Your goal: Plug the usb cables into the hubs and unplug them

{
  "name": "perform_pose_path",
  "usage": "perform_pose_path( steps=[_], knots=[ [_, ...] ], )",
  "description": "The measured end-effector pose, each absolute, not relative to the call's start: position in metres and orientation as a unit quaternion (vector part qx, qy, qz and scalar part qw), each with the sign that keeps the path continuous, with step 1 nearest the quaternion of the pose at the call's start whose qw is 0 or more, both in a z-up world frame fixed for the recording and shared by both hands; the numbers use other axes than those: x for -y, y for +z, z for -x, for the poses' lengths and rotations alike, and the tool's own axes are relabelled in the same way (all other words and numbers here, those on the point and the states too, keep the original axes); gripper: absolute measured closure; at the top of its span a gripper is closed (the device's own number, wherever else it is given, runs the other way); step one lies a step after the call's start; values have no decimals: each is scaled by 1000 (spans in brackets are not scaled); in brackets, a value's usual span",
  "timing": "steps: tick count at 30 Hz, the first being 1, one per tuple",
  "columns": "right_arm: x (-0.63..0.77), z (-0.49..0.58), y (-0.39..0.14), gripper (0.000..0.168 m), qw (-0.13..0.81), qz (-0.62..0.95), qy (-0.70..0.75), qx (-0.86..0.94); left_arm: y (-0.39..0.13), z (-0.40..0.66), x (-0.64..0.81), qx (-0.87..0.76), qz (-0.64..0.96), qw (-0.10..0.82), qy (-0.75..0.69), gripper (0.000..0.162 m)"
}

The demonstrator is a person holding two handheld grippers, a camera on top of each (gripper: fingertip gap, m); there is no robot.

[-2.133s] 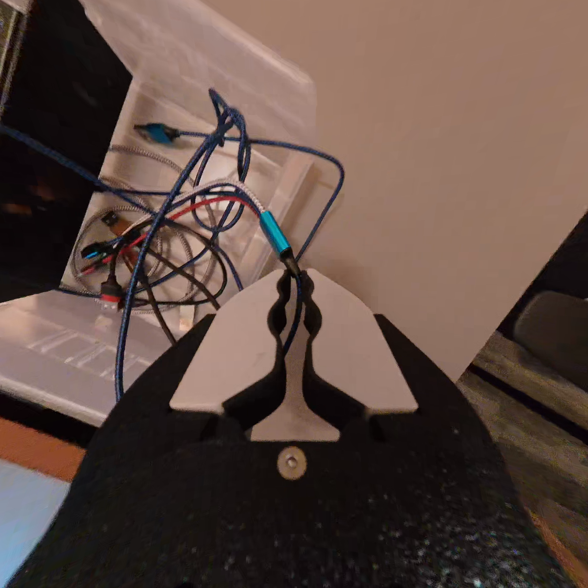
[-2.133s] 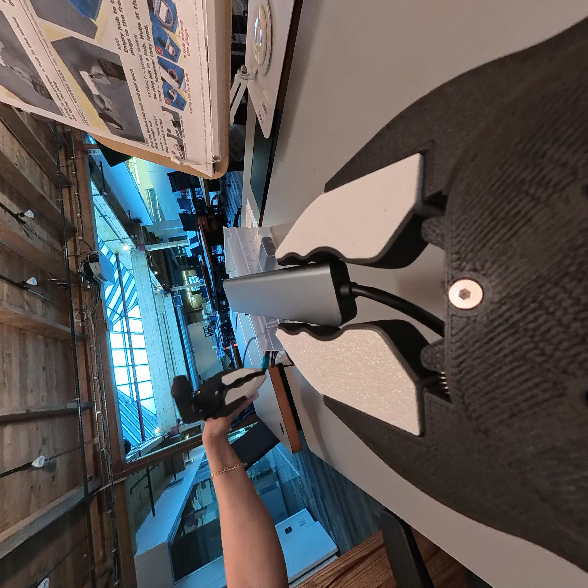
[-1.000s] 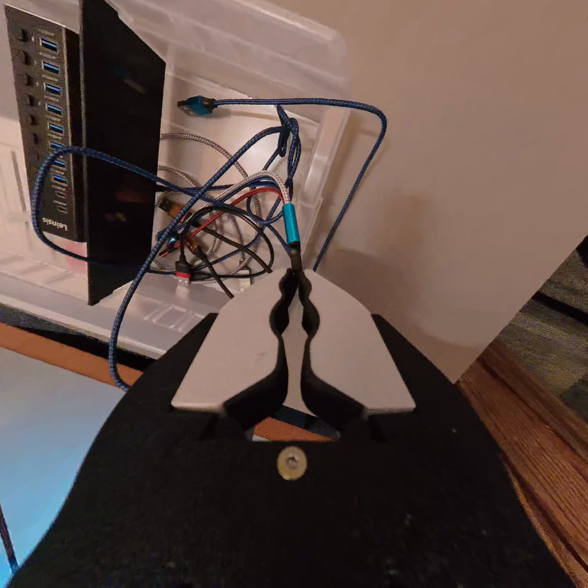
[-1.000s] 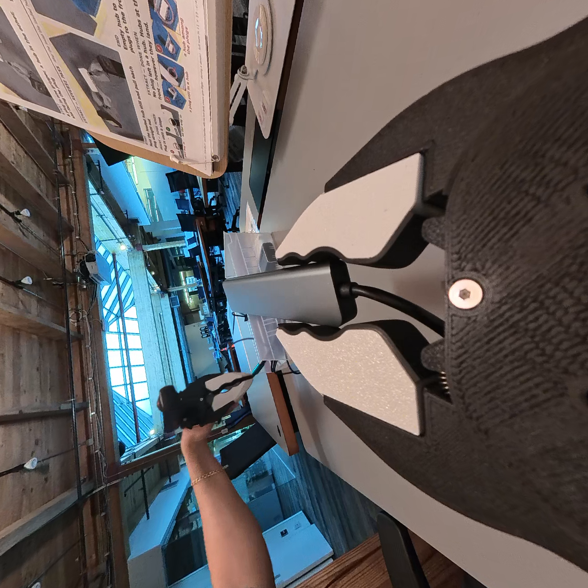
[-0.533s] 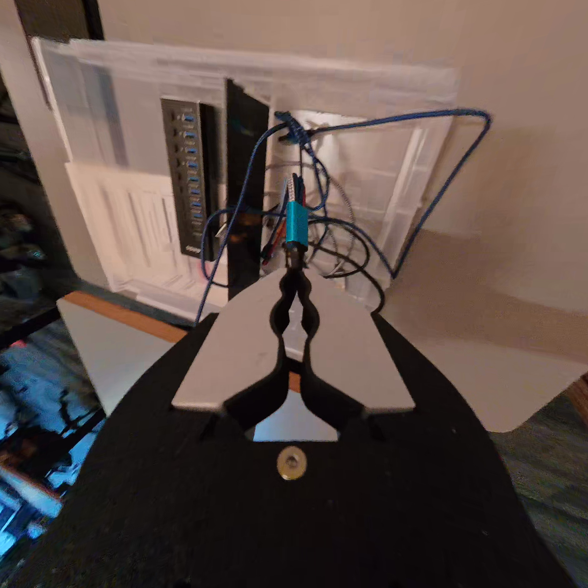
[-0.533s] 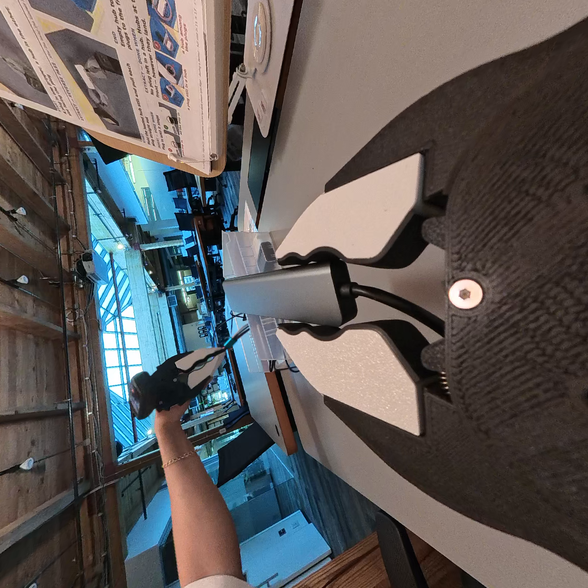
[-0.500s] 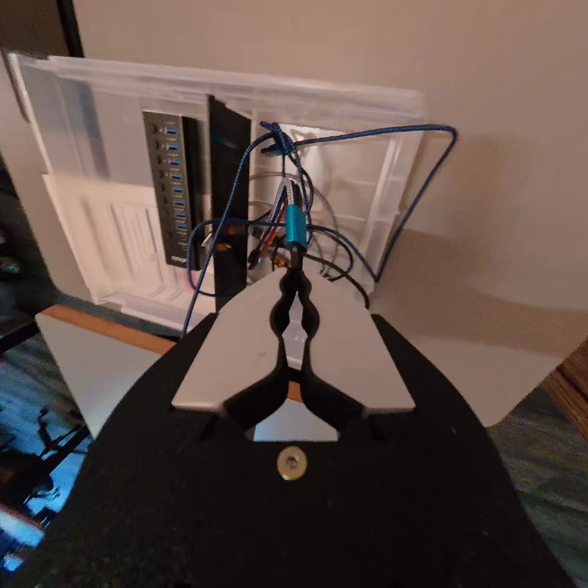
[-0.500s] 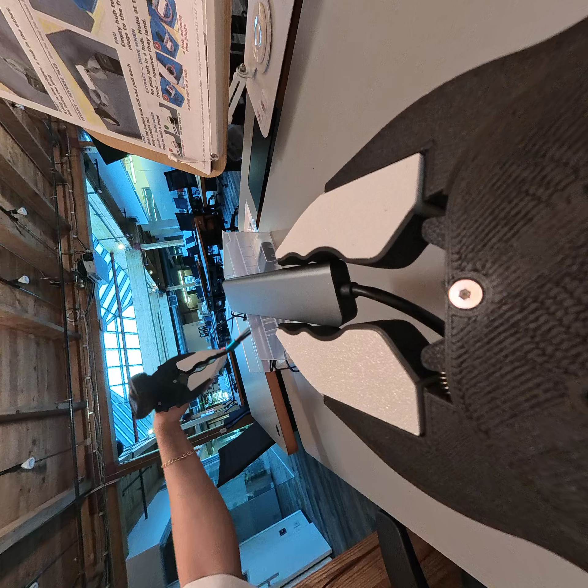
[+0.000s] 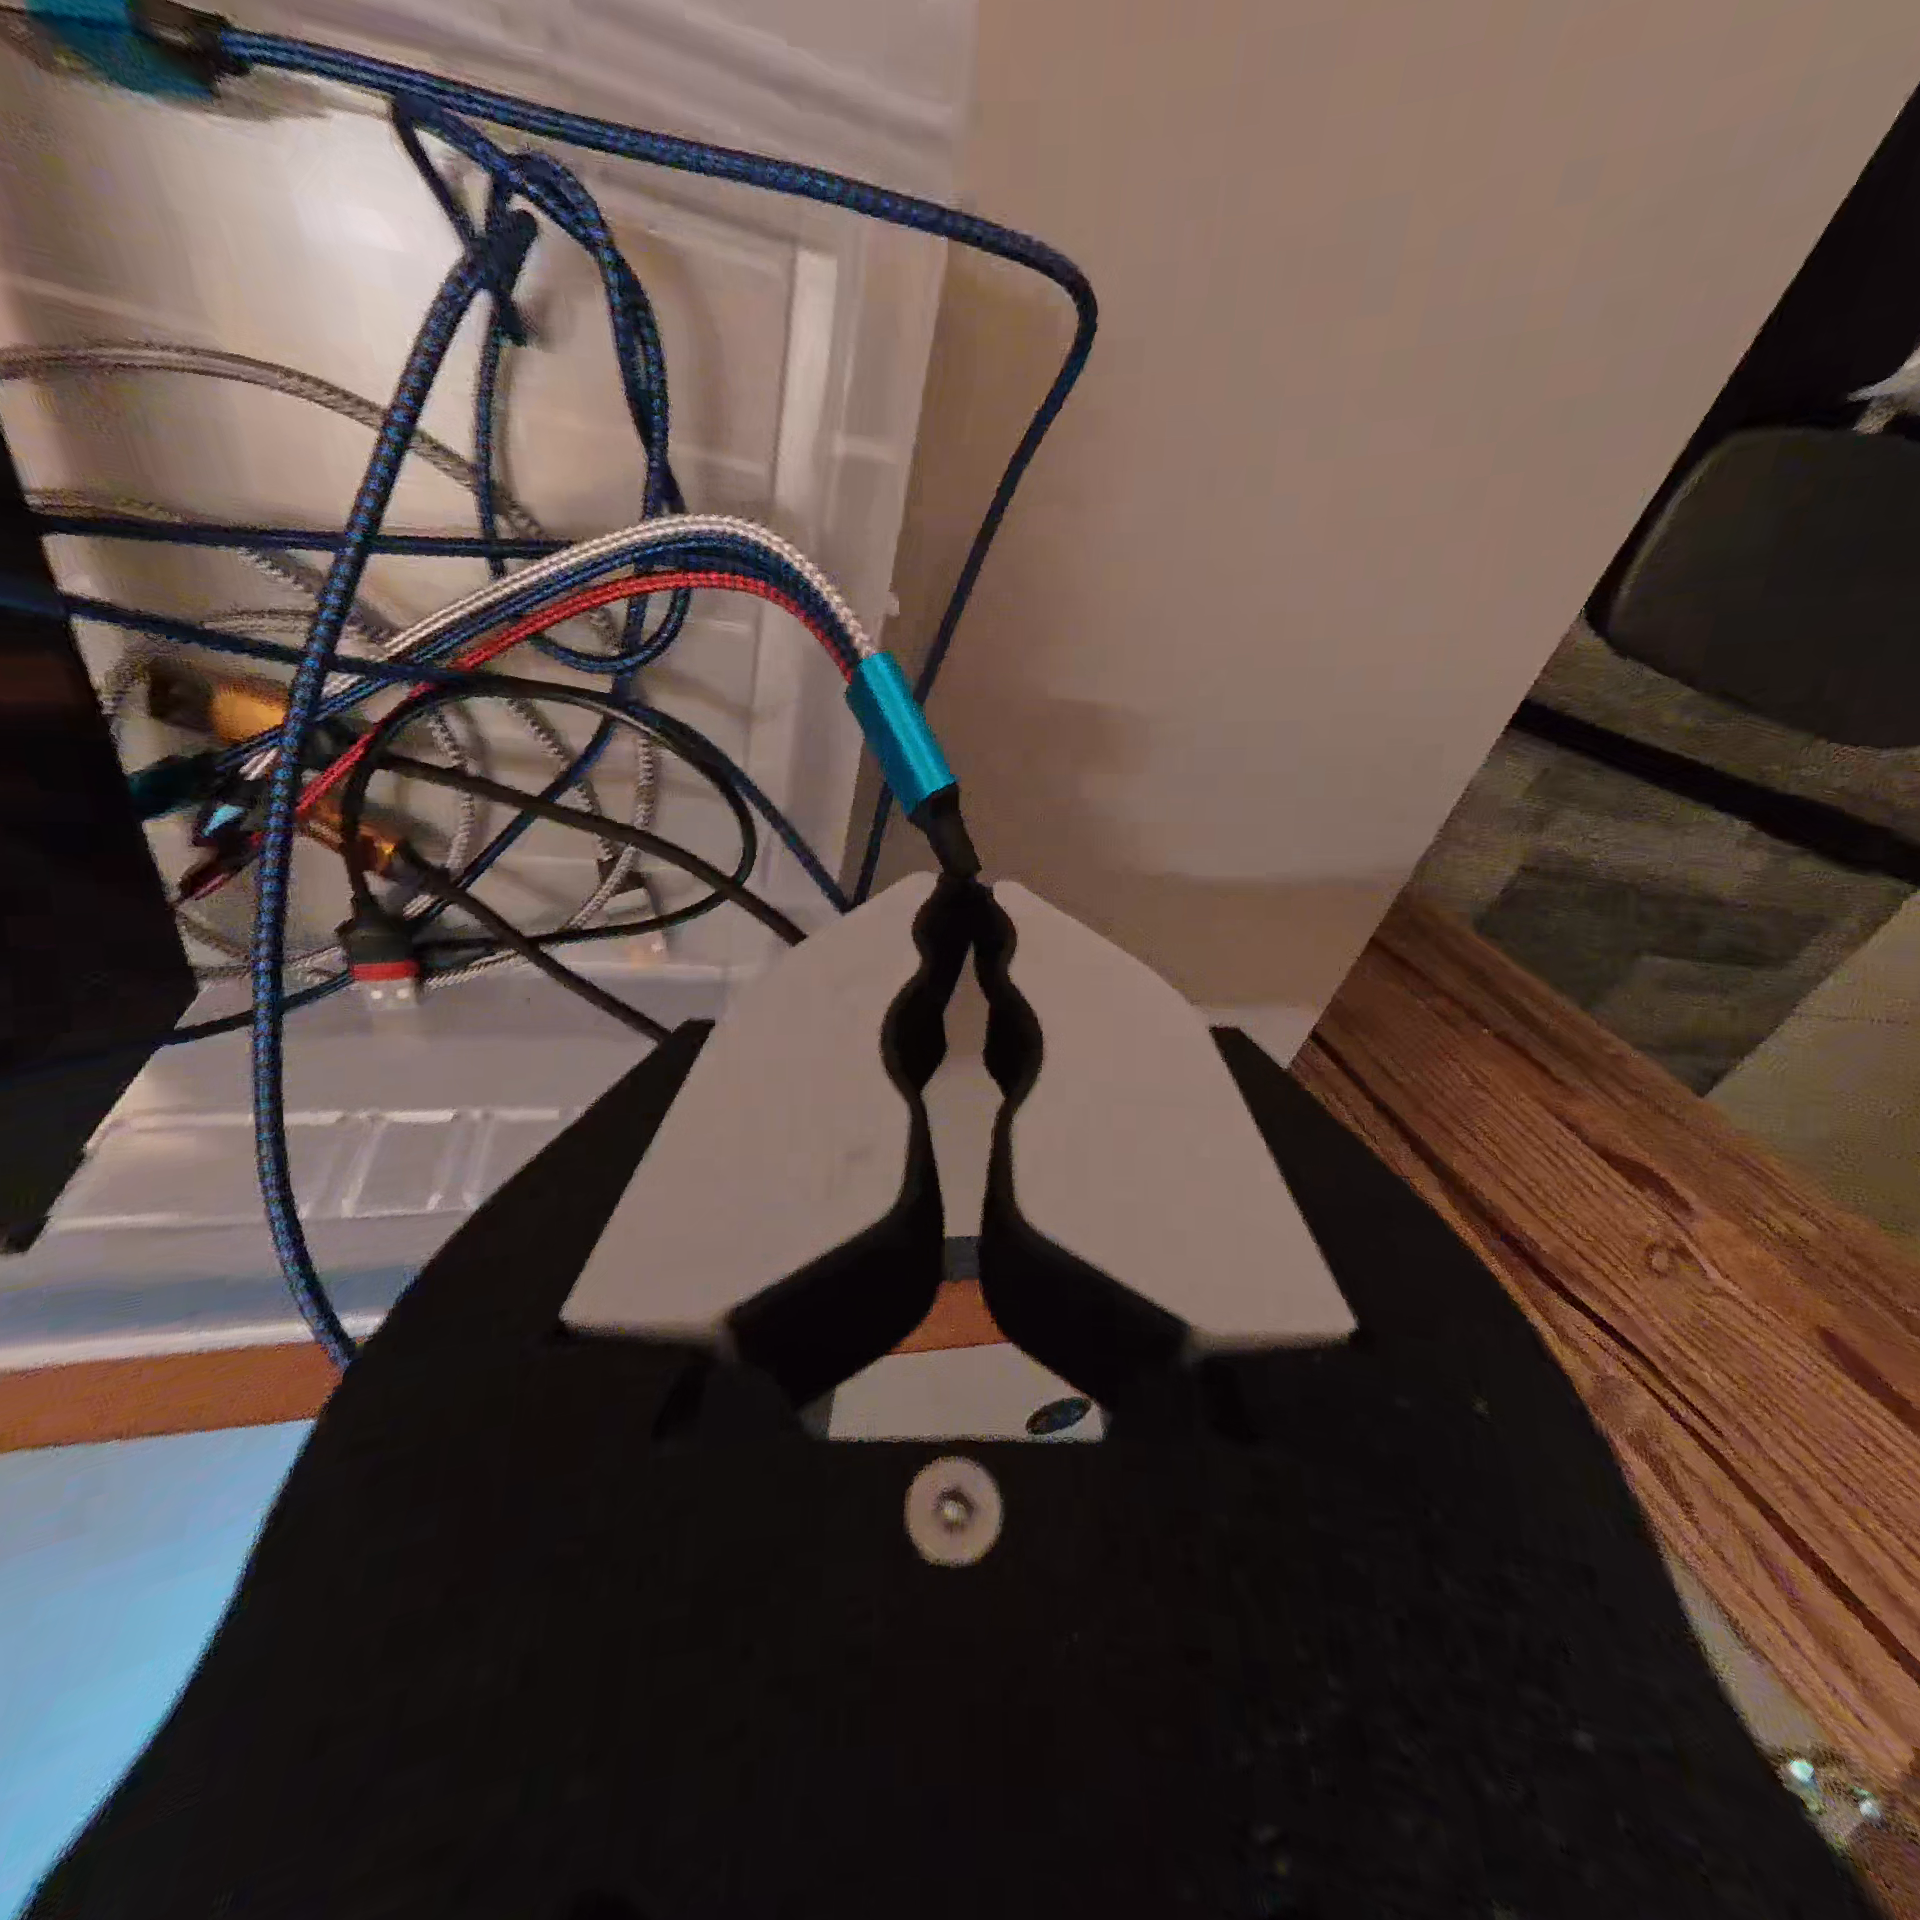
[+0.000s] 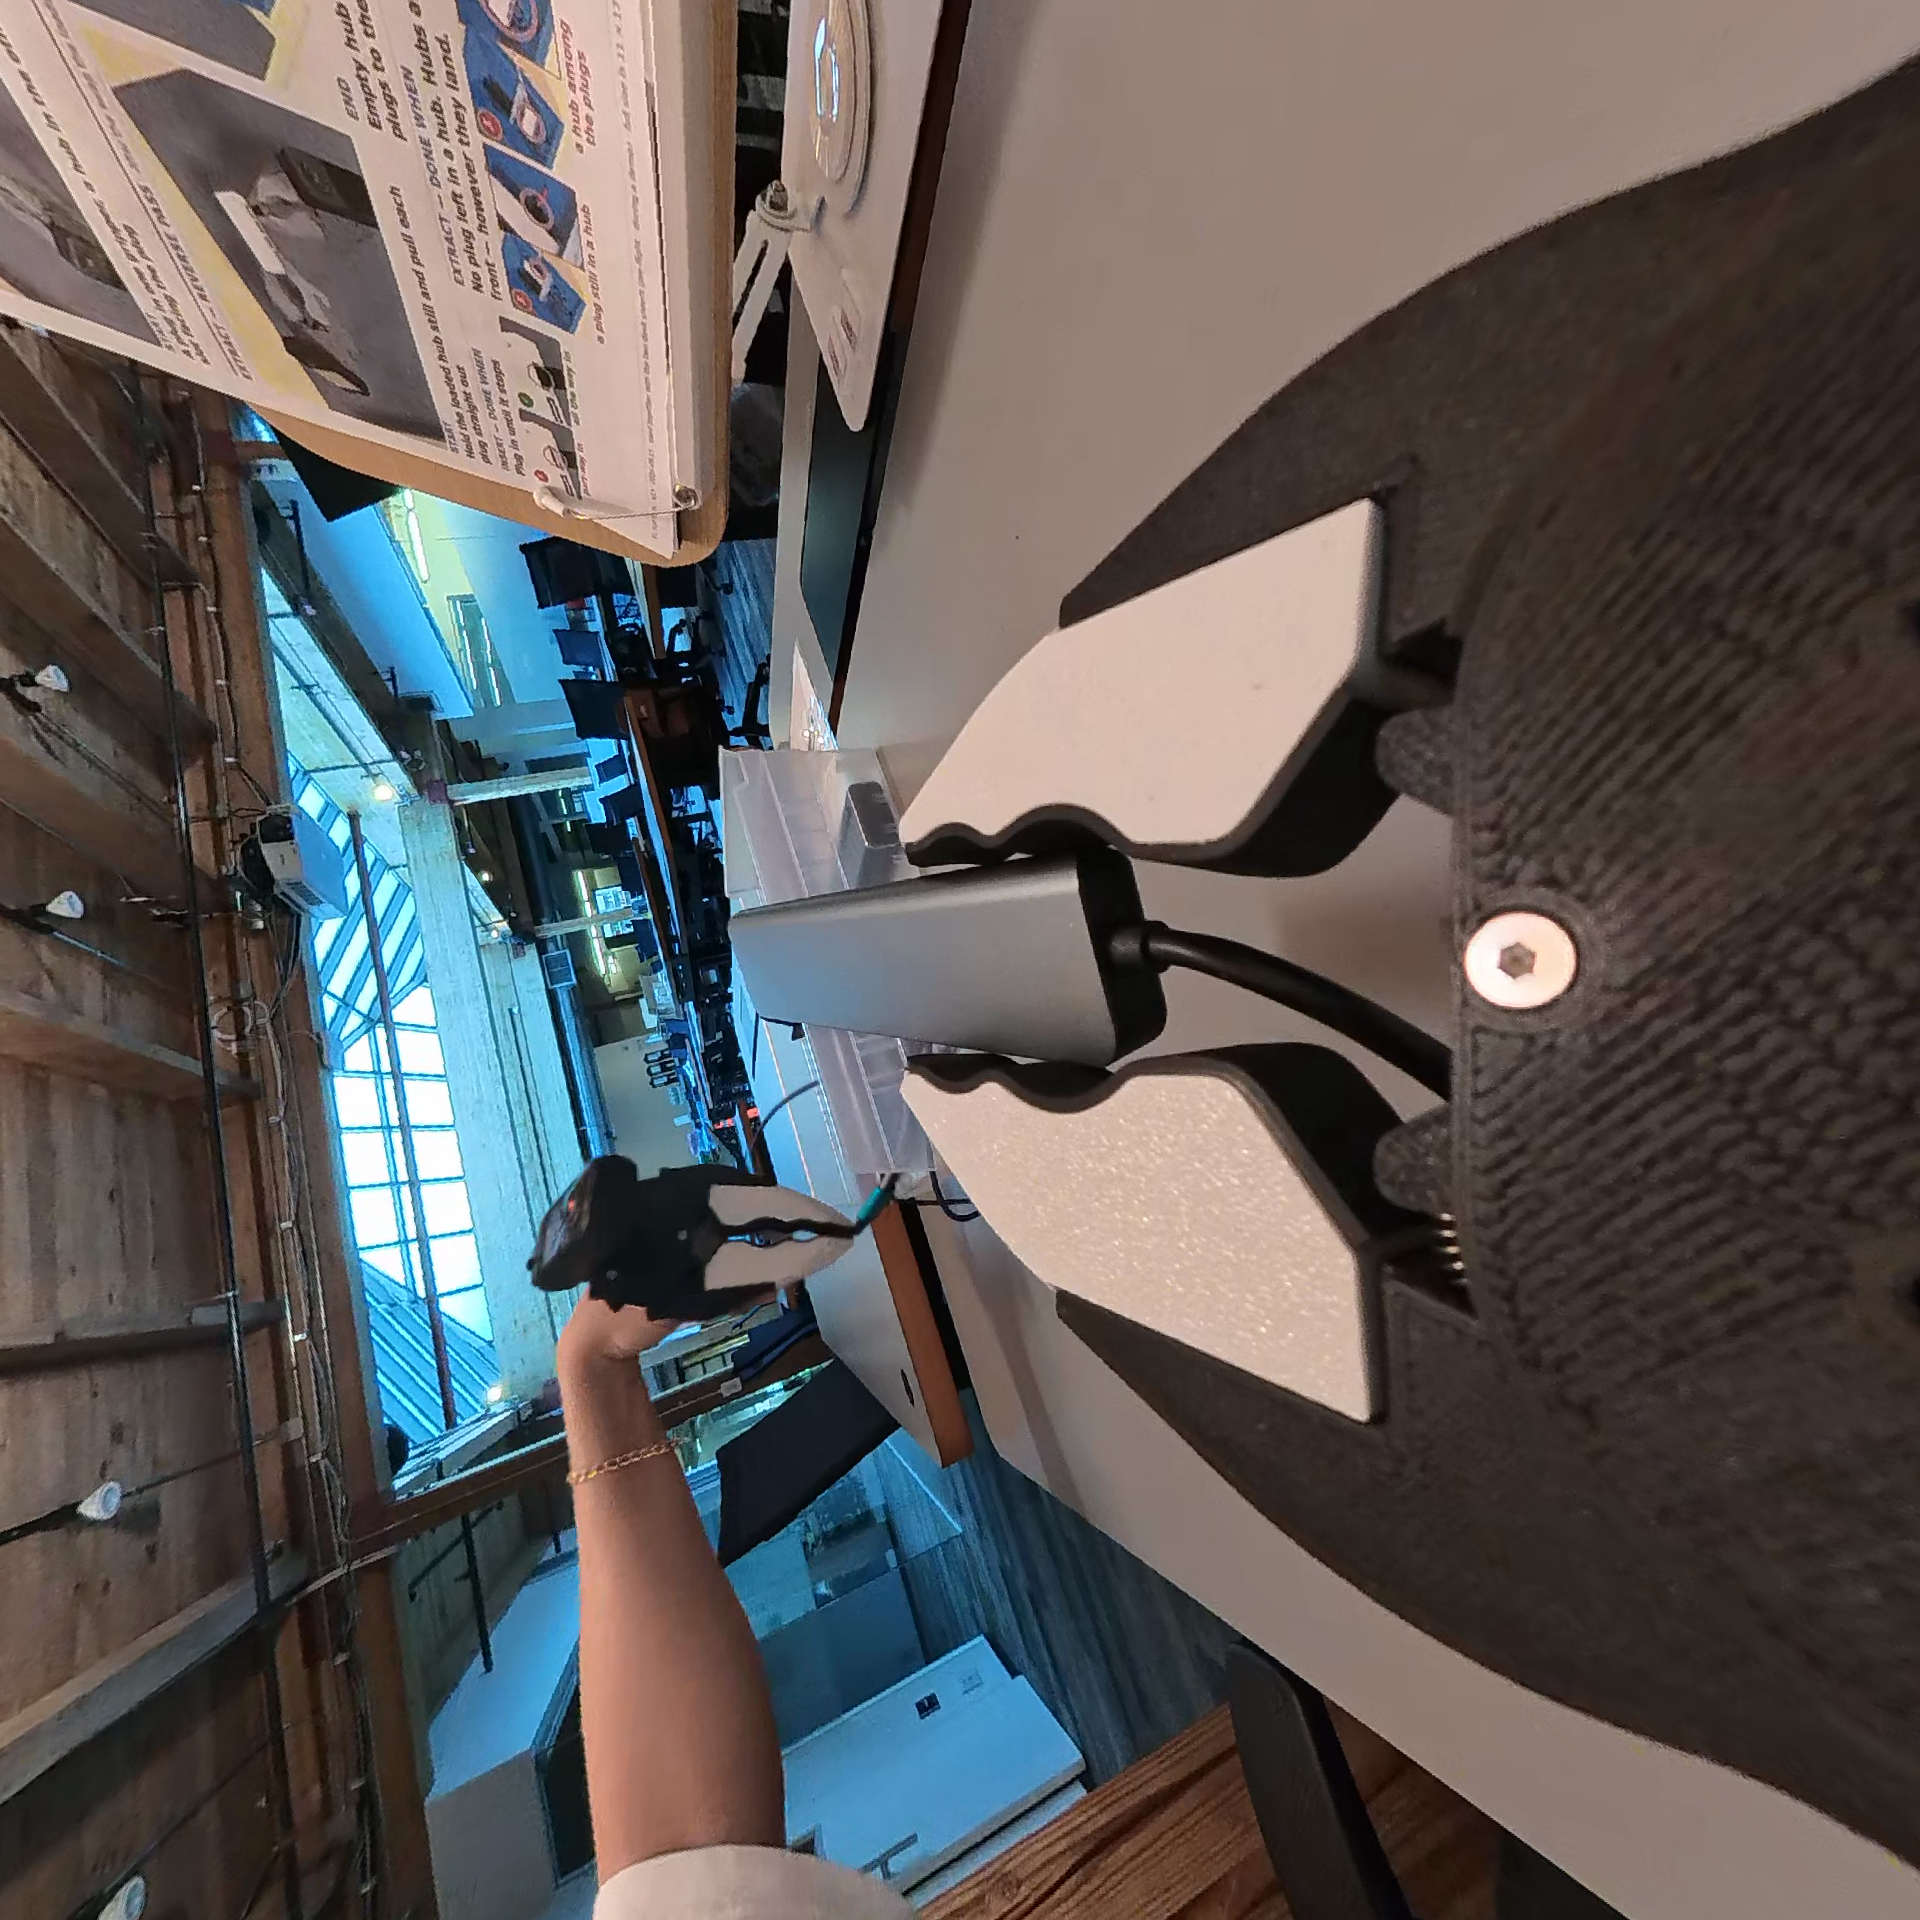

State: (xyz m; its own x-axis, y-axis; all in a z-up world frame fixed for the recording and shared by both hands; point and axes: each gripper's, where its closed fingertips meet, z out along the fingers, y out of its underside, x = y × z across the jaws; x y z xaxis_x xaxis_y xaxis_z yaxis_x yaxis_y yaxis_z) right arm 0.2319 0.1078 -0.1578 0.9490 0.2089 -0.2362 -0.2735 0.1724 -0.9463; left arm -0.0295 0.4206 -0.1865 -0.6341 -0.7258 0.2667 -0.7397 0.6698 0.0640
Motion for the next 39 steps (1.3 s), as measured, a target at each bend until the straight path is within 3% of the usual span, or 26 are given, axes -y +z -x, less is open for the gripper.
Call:
perform_pose_path(
  steps=[4, 6, 8, 10, 12, 15, 18, 21, 24, 28, 34, 36, 39],
  knots=[
    [-107, -233, -157, 133, 767, 622, 158, -28, -141, -1, -418, 889, -432, 42, 146, 160],
    [-107, -233, -157, 133, 767, 621, 159, -29, -130, 1, -420, 878, -446, 43, 166, 160],
    [-108, -233, -158, 133, 766, 622, 161, -29, -146, 23, -433, 878, -462, 94, 86, 160],
    [-108, -233, -158, 133, 764, 624, 163, -28, -164, 34, -464, 882, -464, 76, -28, 159],
    [-108, -232, -158, 133, 763, 625, 162, -28, -170, 15, -473, 885, -466, 3, -20, 159],
    [-108, -232, -158, 133, 763, 625, 162, -27, -155, -32, -444, 870, -465, -99, 131, 160],
    [-108, -233, -158, 133, 764, 624, 162, -28, -146, -67, -458, 842, -483, -213, 111, 158],
    [-107, -234, -158, 133, 766, 622, 162, -30, -148, -68, -506, 810, -517, -271, -57, 113],
    [-107, -234, -157, 133, 767, 620, 162, -31, -147, -64, -500, 805, -539, -248, -23, 113],
    [-106, -234, -157, 133, 769, 618, 161, -30, -152, -32, -444, 817, -555, -103, 119, 115],
    [-106, -234, -157, 133, 768, 619, 164, -30, -177, 52, -424, 787, -613, 29, 71, 130],
    [-106, -234, -157, 133, 768, 618, 163, -29, -192, 68, -422, 788, -611, 36, 59, 134],
    [-107, -234, -157, 133, 768, 619, 162, -29, -206, 65, -441, 781, -623, -24, 45, 137]
  ],
)
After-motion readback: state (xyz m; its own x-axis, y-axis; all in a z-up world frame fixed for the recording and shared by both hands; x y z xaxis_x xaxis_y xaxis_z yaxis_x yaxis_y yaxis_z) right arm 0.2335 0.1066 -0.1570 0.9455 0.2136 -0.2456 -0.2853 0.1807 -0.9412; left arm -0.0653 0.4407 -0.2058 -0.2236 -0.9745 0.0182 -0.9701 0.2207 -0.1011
